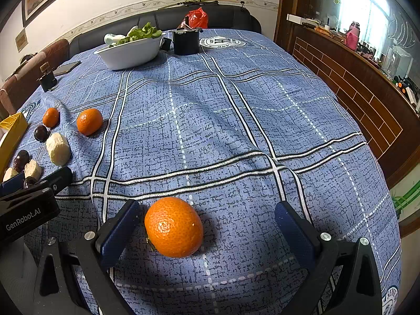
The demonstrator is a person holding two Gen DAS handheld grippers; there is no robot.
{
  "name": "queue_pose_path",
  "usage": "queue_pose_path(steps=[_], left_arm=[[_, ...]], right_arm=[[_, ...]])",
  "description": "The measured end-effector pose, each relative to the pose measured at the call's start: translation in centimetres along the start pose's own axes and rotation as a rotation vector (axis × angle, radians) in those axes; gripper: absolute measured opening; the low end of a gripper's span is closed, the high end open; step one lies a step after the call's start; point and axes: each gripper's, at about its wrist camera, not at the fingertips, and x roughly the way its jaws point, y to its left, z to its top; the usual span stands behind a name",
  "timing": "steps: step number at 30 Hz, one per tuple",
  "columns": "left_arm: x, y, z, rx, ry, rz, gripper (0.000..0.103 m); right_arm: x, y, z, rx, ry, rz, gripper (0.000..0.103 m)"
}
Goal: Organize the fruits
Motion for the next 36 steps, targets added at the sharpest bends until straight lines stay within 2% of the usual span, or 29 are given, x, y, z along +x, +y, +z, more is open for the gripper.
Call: queue_pose_path(steps=[30,36], left_arm=[[0.03,-0.04,0.00,-0.003,0.002,0.003,0.103],[-0.21,-0.14,-0.30,0.045,0.062,-0.028,0.103]], right_arm=[[0.02,0.00,0.06,0.001,0.000,0.000,0.103],[0.02,0.01,0.07,0.002,0.000,0.001,0.103]])
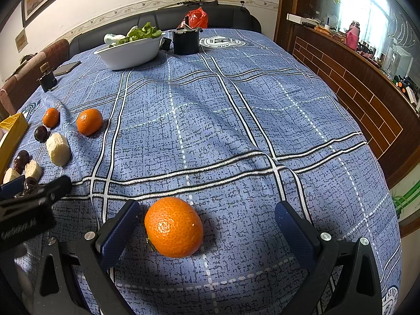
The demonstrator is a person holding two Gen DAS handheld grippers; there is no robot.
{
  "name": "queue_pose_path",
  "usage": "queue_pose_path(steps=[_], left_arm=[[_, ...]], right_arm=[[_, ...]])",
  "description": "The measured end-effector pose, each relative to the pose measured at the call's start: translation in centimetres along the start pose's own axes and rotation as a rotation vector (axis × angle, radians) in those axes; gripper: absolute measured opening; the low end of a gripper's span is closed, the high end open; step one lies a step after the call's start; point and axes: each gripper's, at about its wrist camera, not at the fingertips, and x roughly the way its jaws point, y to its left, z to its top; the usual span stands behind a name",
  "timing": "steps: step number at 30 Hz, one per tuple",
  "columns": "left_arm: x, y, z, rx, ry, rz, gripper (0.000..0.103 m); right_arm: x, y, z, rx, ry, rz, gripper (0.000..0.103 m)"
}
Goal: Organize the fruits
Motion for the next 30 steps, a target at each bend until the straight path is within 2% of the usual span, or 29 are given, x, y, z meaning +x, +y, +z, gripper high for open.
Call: queue_pose_path(steps=[5,8,10,12,15,17,19,21,23,24,26,28,30], left_arm=[[-1.1,-0.1,-1.2,0.042,0.040,-0.049,0.103],[-3.1,0.6,-2.6,0.030,0.013,-0.165,0.092],[-5.5,1.4,-3.2,0.034,-0.053,-0.227,0.085],[-8.2,2.4,-3.7,0.043,-0.152,-0.239,0.085],[-13.5,5.3,-5.0,0.056,-0.352,-0.194,0.085],[-15.4,7.7,-5.6,0.048,-0.419,-0.170,0.086],[-16.5,10.1,-6.2,0.034,-0.461,-0.124,0.095],[-16.4,12.2,-6.8,0.010,-0.463,-0.066,0.095],[-15.8,14.5,-7.1,-0.045,-0.427,-0.054,0.095],[-15.2,15.5,-7.1,-0.074,-0.401,-0.070,0.095],[-13.9,17.5,-7.3,-0.145,-0.330,-0.140,0.090],[-13.0,18.3,-7.9,-0.158,-0.276,-0.184,0.065],[-12.2,17.3,-7.9,-0.107,-0.242,-0.187,0.052]], right_arm=[[0.2,0.6,0.0,0.019,0.049,-0.004,0.103],[-0.1,0.3,-0.1,0.008,0.060,0.001,0.103],[-0.5,-0.1,-0.6,-0.004,0.063,0.017,0.103],[-0.7,-0.5,-1.0,-0.007,0.064,0.028,0.103],[-1.8,-1.0,-1.7,0.002,0.060,0.014,0.098],[-3.4,-1.5,-2.2,0.006,-0.001,0.015,0.094],[-5.0,-1.9,-2.5,0.012,-0.072,0.014,0.094],[-6.2,-1.9,-2.4,0.009,-0.113,0.021,0.092],[-7.0,-1.4,-2.3,-0.001,-0.134,0.020,0.084],[-7.1,-1.1,-2.1,-0.005,-0.134,0.031,0.079],[-7.0,-0.5,-1.8,-0.012,-0.131,0.059,0.077],[-6.8,0.1,-1.7,-0.029,-0.136,0.071,0.076],[-6.3,0.5,-1.5,-0.042,-0.137,0.074,0.074]])
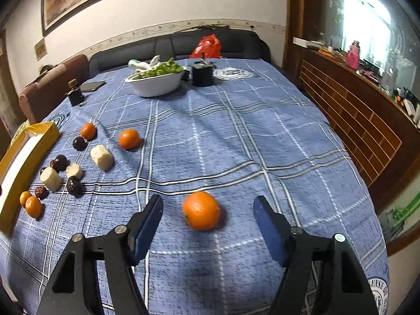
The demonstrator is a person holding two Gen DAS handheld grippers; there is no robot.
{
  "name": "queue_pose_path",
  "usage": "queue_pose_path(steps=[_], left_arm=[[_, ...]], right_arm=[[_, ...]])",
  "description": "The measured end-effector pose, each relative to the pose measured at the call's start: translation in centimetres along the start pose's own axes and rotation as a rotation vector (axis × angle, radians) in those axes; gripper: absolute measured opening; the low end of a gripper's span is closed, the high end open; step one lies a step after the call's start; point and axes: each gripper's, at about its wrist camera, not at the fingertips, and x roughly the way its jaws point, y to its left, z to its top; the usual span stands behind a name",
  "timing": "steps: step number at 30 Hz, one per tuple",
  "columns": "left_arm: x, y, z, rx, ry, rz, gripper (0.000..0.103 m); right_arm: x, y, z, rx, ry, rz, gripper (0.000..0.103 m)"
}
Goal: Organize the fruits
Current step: 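Close the right tool on the orange while the left tool grasps a white chunk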
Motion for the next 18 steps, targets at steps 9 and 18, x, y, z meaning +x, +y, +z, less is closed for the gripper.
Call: queue_pose_path(steps=[9,18], left_arm=[[3.5,-4.5,-1.3,0.169,0.081,-0.017,0.051],[5.7,-5.7,-1.4,0.240,0.103,0.044,0.051]], right_arm=[[1.9,-0.8,-0.2,0.004,0.049,0.019,0.066],[3.5,-0.9,-0.3,0.017,0.096,0.058,0.044]])
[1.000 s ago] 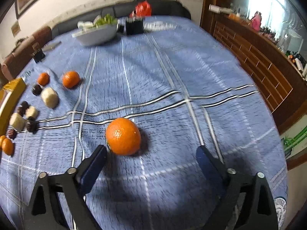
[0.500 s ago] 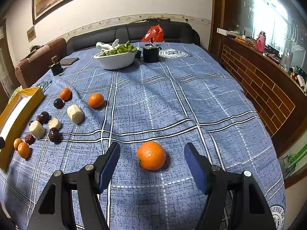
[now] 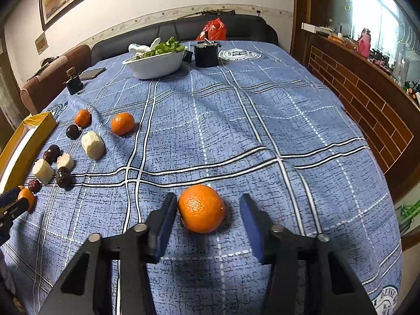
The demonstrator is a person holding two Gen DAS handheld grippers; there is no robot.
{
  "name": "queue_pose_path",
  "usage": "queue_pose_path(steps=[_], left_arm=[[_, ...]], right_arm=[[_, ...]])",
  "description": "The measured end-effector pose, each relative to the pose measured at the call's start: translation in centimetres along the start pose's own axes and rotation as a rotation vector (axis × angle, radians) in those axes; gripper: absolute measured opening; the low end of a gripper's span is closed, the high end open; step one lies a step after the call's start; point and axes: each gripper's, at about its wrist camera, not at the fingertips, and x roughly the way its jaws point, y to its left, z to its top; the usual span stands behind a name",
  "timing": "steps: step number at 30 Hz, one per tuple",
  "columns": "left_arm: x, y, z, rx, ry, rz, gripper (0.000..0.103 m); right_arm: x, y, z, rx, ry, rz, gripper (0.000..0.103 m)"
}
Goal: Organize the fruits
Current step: 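Close the right tool on the orange while the left tool grasps a white chunk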
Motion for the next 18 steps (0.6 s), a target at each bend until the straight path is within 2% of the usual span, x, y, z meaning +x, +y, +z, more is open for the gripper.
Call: queue_pose_path(steps=[3,5,6,9,11,18], left_arm=[[0.2,-0.4,0.1,0.028,0.008,0.039,0.050],[0.2,-0.8,0.1,0.053,-0.001,0.097,0.030],[0.0,-0.8,0.1,0.056,-0.006,0.106,0.027],[-0.6,0.7,-0.1,-0.013,-0.009,0.031,0.022],[-1.5,1.8,-0.3,-0.063,-0.030,0.004,0.000],[-6.3,6.5,-0.1,-0.203,-0.146,0.011,0.000]], right_arm=[[0.5,0.2,0.0,0.000,0.020,0.011,0.038],[0.5,0.3,0.0,0.003,0.021,0.008,0.037],[0.3,0.3,0.0,0.009,0.022,0.017,0.037],[-0.7,0.7,-0.3,0.006,0.005,0.031,0.037],[-1.8,1.5,-0.3,-0.012,-0.014,0.038,0.037],[-4.8,7.6,0.3,-0.136,-0.072,0.127,0.037]])
